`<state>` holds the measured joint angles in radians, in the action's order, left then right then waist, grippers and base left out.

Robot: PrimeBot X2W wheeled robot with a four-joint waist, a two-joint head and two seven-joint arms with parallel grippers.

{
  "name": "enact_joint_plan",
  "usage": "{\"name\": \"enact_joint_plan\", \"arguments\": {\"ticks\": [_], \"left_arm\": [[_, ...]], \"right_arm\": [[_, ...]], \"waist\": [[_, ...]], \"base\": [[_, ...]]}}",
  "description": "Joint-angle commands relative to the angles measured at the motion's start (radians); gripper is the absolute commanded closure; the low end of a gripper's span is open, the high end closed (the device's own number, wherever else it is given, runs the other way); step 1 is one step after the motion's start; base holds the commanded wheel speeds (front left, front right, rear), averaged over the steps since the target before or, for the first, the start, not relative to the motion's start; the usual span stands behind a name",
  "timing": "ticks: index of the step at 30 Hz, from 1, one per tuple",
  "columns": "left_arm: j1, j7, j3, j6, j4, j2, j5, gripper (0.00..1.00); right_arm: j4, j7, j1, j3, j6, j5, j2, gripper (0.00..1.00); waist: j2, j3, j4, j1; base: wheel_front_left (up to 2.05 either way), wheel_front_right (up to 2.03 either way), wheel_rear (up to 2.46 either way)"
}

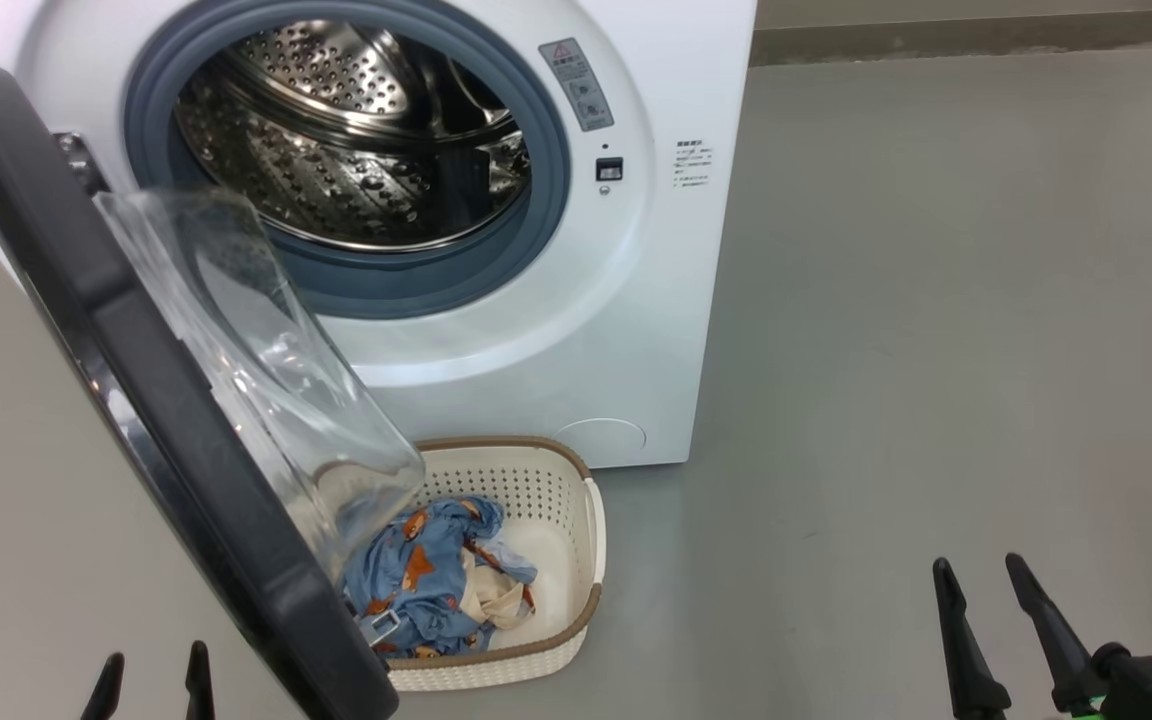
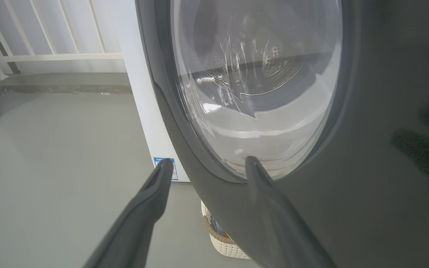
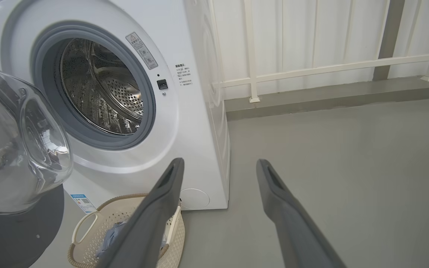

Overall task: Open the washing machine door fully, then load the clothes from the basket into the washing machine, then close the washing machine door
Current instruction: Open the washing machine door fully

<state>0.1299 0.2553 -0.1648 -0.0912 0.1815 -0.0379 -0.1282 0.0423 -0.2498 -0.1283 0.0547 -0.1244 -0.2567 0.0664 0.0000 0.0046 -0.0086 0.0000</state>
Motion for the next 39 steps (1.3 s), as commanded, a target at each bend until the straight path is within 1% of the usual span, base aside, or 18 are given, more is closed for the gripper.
{"name": "enact_joint_plan", "arguments": {"ticks": [1,11,23,30,31,32,33,34,39], "left_arm": [[-0.006,0.006,-0.031,0.010,-0.030,-0.012,-0.001,0.00],[0.006,0.006,-0.042,0.013,-0.039,-0.012,-0.003,0.00],[0.001,0.006,-0.040,0.010,-0.043,-0.012,0.001,0.00],[-0.001,0.006,-0.040,0.012,-0.046,-0.012,0.001,0.00],[-0.001,0.006,-0.040,0.012,-0.046,-0.012,0.000,0.02],[-0.001,0.006,-0.041,0.012,-0.045,-0.012,-0.003,0.51],[-0.001,0.006,-0.039,0.011,-0.043,-0.012,-0.003,0.79],[-0.002,0.006,-0.038,0.009,-0.042,-0.012,0.000,1.00],[-0.002,0.006,-0.044,0.009,-0.034,-0.012,-0.016,1.00]], "right_arm": [[-0.013,-0.012,0.007,-0.015,-0.006,0.014,0.006,0.00],[0.015,-0.012,0.009,0.009,-0.006,0.045,0.003,0.00],[0.029,-0.012,0.040,-0.014,-0.006,0.056,0.032,0.00],[0.037,-0.012,0.056,-0.034,-0.006,0.058,0.037,0.00],[0.038,-0.012,0.058,-0.035,-0.006,0.058,0.037,0.00],[0.038,-0.012,0.059,-0.035,-0.006,0.058,0.037,0.00],[0.037,-0.012,0.059,-0.034,-0.006,0.057,0.036,0.00],[0.036,-0.012,0.060,-0.033,-0.006,0.057,0.036,0.00],[0.035,-0.012,0.057,-0.032,-0.006,0.058,0.033,0.00]], "waist": [[0.0000,-0.004,-0.007,0.0000],[0.0000,-0.007,-0.017,0.0000],[0.0000,-0.002,-0.006,0.0000],[0.0000,0.001,0.001,0.0000],[0.0000,0.001,0.003,0.0000],[0.0000,0.001,0.005,0.0000],[0.0000,0.001,0.006,0.0000],[0.0000,0.001,0.008,0.0000],[0.0000,0.001,0.017,0.0000]], "base": [[0.00,0.00,0.00],[0.00,0.00,0.00],[0.00,0.00,0.00],[0.00,0.00,0.00],[0.00,0.00,0.00],[0.00,0.00,0.00],[0.00,0.00,0.00],[0.00,0.00,0.00],[0.00,0.00,0.00]]}}
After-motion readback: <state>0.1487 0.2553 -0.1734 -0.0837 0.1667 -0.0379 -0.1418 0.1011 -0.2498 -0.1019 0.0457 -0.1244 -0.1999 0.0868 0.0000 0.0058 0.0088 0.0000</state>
